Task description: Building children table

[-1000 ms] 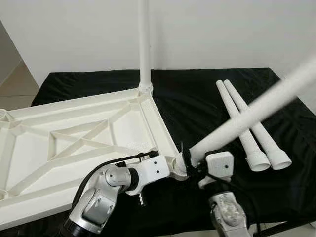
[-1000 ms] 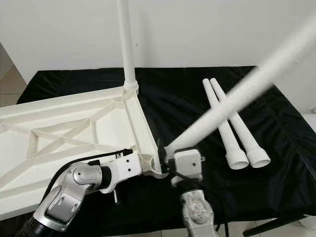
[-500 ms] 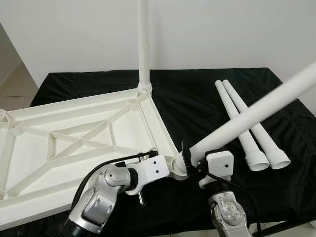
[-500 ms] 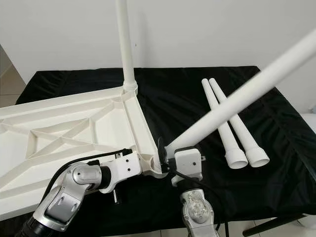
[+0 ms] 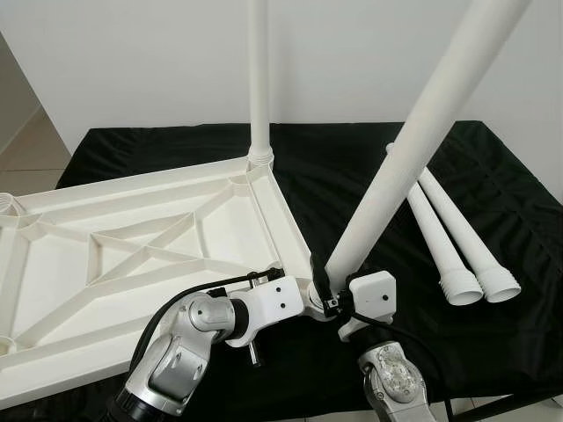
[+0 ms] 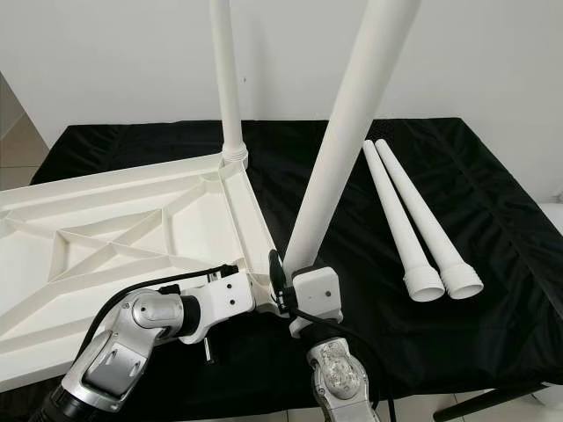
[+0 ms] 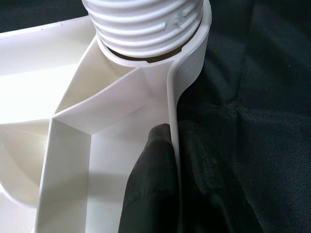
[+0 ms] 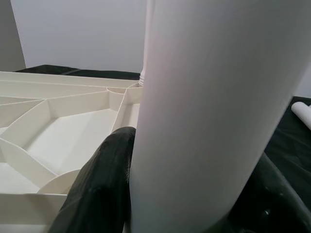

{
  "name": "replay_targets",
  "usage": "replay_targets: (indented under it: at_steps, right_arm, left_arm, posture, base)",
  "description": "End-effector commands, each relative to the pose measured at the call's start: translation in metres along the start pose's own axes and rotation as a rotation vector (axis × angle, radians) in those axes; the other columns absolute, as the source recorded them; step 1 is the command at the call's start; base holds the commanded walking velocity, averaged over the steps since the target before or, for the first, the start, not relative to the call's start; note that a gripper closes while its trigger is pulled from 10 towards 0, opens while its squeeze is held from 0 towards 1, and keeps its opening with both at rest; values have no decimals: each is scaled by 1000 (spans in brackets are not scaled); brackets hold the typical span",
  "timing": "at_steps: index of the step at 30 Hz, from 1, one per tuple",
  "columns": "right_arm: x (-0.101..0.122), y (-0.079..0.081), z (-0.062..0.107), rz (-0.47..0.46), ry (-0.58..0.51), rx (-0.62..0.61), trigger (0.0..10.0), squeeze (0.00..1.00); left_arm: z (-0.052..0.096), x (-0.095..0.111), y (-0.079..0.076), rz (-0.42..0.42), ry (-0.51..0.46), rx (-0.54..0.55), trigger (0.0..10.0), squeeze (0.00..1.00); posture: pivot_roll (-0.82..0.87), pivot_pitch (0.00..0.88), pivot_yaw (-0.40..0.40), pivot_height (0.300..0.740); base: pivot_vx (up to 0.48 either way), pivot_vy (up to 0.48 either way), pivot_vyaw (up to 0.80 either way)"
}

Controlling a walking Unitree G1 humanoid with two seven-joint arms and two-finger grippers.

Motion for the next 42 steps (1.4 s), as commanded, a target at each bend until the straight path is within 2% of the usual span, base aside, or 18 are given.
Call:
replay_targets:
  at_steps: [1, 7, 8, 12, 13, 20, 21, 29, 32, 34, 35, 41, 42]
  right_arm:
    - [-5, -17, 3, 31, 19, -57, 0, 0]
    - [-2, -14, -1, 15, 9, -34, 0, 0]
    - [-1, -13, -4, 11, 7, -27, 10000, 0]
    - [0, -12, -7, 3, 7, -17, 10000, 0]
    - [1, -13, -9, 3, 3, -14, 10000, 0]
    - [5, -16, -12, 4, -9, -12, 10000, 0]
    - [6, -17, -13, 2, -13, -14, 10000, 0]
    - [14, -21, -19, -15, -32, -21, 10000, 0]
    - [14, -29, -22, -9, -35, -34, 10000, 0]
    - [14, -31, -23, -8, -35, -38, 10000, 0]
    - [14, -34, -25, -3, -35, -43, 10000, 0]
    - [12, -44, -29, 17, -30, -55, 10000, 0]
    - [11, -46, -30, 21, -27, -57, 10000, 0]
  left_arm:
    - [-2, -22, 10, 51, 69, 133, 10000, 0]
    - [-2, -22, 10, 52, 69, 137, 10000, 0]
    - [-2, -22, 11, 53, 70, 139, 10000, 0]
    - [-2, -22, 10, 53, 71, 139, 10000, 0]
    - [-2, -21, 10, 66, 67, 136, 10000, 1000]
    - [-1, -21, 8, 57, 67, 130, 10000, 1000]
    - [-1, -20, 10, 52, 69, 135, 10000, 0]
    - [3, -10, 18, 43, 38, 152, 10000, 0]
    - [10, 12, 25, 78, -55, 151, 10000, 0]
    - [12, 17, 26, 91, -78, 148, 10000, 0]
    - [16, 24, 27, 92, -107, 135, 10000, 1000]
    - [26, 42, 33, 116, -195, 128, 10000, 1000]
    - [29, 49, 37, 135, -229, 132, 10000, 0]
  posture:
    - [-141, 129, 28, 740]
    - [-140, 127, 26, 740]
    - [-139, 125, 25, 740]
    - [-139, 125, 26, 740]
    - [-139, 125, 26, 740]
    - [-138, 116, 20, 740]
    - [-138, 114, 21, 740]
    - [-139, 107, 21, 740]
    - [-138, 98, 20, 740]
    - [-138, 98, 20, 740]
    - [-138, 94, 20, 740]
    - [-134, 88, 19, 740]
    - [-132, 87, 20, 740]
  base:
    - [0, 0, 0]
    - [0, 0, 0]
    - [0, 0, 0]
    - [0, 0, 0]
    - [0, 0, 0]
    - [0, 0, 0]
    - [0, 0, 0]
    - [0, 0, 0]
    - [0, 0, 0]
    - [0, 0, 0]
    - [0, 0, 0]
    - [0, 0, 0]
    - [0, 0, 0]
Point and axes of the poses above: a point about 5 cm out from each wrist's last joint towards the gripper, its own z axis pointing back from the gripper into the wrist, its own x axis along the axis of the wrist's last joint, y = z × x, the point moved 6 cm from there along -z, pointing out of the wrist towards the gripper, and after that the axes turned 4 degrees about -z, right-handed, at the moved point
